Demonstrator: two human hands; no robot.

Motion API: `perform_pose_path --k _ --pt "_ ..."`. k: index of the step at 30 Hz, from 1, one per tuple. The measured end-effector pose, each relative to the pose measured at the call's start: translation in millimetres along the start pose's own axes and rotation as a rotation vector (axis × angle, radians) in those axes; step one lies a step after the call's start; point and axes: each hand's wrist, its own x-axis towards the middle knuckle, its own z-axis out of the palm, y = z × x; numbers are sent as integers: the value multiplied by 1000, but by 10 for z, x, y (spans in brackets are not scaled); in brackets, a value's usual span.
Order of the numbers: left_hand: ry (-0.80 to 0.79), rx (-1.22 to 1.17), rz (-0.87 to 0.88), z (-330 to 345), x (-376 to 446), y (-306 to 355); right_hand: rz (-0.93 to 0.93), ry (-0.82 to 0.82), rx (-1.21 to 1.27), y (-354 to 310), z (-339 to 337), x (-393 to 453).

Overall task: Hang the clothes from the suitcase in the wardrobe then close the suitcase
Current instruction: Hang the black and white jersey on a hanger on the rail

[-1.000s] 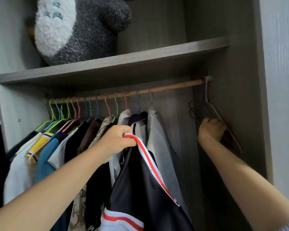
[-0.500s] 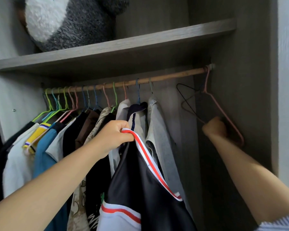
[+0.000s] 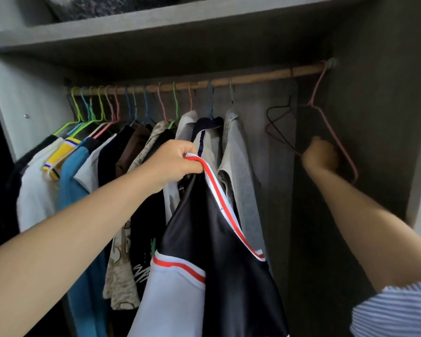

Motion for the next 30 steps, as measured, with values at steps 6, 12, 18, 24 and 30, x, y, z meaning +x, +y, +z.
perform_pose_path --k 6,12,18,24,30 --pt "-5 19 -13 66 -10 -90 -305 52 -217 -57 -12 -174" --pt "-10 33 -24 33 45 -75 -202 14 227 -348 -284 -128" --pt "62 42 -36 -40 -11 -150 -167 48 480 -400 -522 -358" --pt "83 2 -21 -134 -128 -196 -22 49 906 -82 -329 -1055" --pt "80 -29 -13 -154 -224 -209 140 -168 1187 191 -123 -1517"
